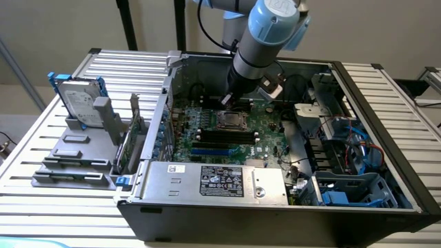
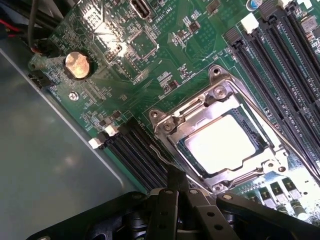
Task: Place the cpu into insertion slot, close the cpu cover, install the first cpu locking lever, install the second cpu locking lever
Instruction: 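Install the first cpu locking lever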
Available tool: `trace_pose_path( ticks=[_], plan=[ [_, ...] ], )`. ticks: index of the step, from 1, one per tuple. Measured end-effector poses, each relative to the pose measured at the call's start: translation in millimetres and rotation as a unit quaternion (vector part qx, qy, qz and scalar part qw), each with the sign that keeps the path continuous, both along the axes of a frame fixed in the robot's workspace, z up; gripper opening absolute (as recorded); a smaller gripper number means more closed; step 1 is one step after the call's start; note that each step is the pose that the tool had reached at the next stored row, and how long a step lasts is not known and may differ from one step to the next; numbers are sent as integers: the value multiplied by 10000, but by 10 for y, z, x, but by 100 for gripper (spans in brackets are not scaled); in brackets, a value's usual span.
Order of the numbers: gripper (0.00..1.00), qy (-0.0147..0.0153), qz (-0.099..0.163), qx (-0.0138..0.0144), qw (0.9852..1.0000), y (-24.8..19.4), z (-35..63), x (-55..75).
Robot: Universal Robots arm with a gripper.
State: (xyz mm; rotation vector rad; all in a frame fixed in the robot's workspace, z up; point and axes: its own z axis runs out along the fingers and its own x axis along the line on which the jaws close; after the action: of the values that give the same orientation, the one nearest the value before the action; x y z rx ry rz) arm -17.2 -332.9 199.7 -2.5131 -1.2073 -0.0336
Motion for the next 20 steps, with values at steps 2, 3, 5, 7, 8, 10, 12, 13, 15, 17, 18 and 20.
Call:
trace_pose_path(
  ticks=[2, 3, 5, 7, 8, 10, 12, 13, 15, 17, 18, 20],
  plan=[
    [11, 1, 0, 0, 10000, 2, 0, 1],
    [11, 1, 1, 0, 10000, 2, 0, 6],
    [11, 1, 7, -1, 10000, 2, 0, 22],
    [11, 2, 14, -2, 10000, 2, 0, 44],
    [11, 2, 18, -2, 10000, 2, -1, 55],
    [11, 4, 26, -4, 10000, 2, -1, 77],
    [11, 4, 35, -6, 10000, 2, -1, 94],
    [11, 5, 41, -9, 10000, 2, -2, 101],
    [11, 4, 53, -11, 10000, 2, -5, 115],
    [11, 4, 67, -14, 10000, 2, -9, 126],
    [11, 4, 73, -16, 10000, 2, -10, 131],
    [11, 4, 89, -18, 10000, 1, -14, 141]
  ],
)
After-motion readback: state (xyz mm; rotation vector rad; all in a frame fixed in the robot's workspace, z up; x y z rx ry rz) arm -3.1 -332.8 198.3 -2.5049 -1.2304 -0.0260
